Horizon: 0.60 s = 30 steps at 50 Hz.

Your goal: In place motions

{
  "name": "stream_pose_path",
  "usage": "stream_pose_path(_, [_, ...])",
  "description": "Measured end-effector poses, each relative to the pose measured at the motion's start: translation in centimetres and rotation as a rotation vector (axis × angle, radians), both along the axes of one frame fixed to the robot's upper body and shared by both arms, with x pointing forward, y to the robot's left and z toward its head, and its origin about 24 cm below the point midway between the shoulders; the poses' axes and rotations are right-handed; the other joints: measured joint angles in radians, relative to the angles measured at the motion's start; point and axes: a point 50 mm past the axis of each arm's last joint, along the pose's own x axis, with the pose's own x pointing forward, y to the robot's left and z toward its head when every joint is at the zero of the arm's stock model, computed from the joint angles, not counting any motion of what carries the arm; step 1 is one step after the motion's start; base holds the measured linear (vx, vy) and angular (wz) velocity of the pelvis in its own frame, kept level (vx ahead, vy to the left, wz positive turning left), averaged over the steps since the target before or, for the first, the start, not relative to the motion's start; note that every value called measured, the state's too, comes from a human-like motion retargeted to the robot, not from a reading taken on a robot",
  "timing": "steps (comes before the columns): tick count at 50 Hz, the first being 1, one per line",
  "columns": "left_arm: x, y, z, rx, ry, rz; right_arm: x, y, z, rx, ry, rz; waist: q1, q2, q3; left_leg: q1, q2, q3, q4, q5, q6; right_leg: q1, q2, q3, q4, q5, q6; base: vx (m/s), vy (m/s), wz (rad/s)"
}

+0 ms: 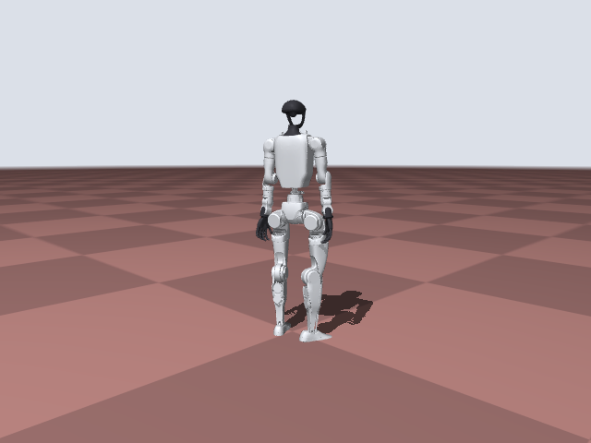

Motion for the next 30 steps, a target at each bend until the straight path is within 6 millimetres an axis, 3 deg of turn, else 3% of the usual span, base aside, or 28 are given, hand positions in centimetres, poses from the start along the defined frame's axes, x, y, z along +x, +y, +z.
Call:
stream_pose_path(3, [1.6, 0.2, -0.1, -0.034, -0.025, -0.124, -2.6, 0.0, 0.2, -0.029, 0.070, -0.045, -0.010, -0.001, -0.003, -0.011, -0.009, -0.019, 0.003, 0.005, 0.005, 0.006, -0.002, -0.019, -0.004, 0.000, 0.003, 0.00, 0.02, 0.79])
stream_pose_path(7, [2.8, -0.3, -0.2, -0.102, -0.046, -0.167, -5.1, 0.3, 0.5, -0.037, 0.132, -0.146, -0.014, -0.001, -0.009, -0.020, -0.015, -0.033, 0.005, 0.009, 0.006, 0.009, -0.007, -0.031, -0.006, 0.000, 0.007, 0.00, 0.02, 0.18])
stream_pose_path(12, [3.0, -1.4, -0.3, -0.158, -0.068, -0.088, -5.6, 0.4, 0.6, -0.051, 0.145, -0.216, -0.016, 0.007, -0.010, -0.017, -0.016, -0.026, 0.004, 0.008, 0.009, 0.005, -0.007, -0.022, -0.005, 0.002, 0.003, 0.00, 0.01, -0.08])
stream_pose_path(16, [2.6, -0.9, -0.3, -0.117, -0.075, -0.089, -4.1, 0.2, 0.4, -0.077, 0.096, -0.188, -0.021, 0.018, -0.008, -0.007, -0.012, -0.008, 0.001, 0.004, 0.011, -0.002, -0.005, -0.002, 0.000, 0.005, -0.001, -0.01, 0.01, -0.29])
stream_pose_path(25, [2.1, 2.2, 0.2, -0.002, -0.065, -0.184, 1.7, 0.9, -0.3, 0.018, -0.085, -0.070, -0.036, 0.036, -0.005, 0.010, 0.000, 0.030, -0.005, -0.002, 0.013, -0.019, 0.004, 0.033, 0.008, 0.008, -0.011, -0.02, -0.01, -0.24])
stream_pose_path(30, [2.2, 2.5, 0.2, -0.015, -0.083, -0.159, 3.5, 1.4, -0.4, 0.072, -0.141, -0.079, -0.035, 0.038, -0.007, 0.014, 0.003, 0.038, -0.007, -0.003, 0.013, -0.022, 0.006, 0.042, 0.011, 0.009, -0.012, 0.00, 0.00, -0.04])
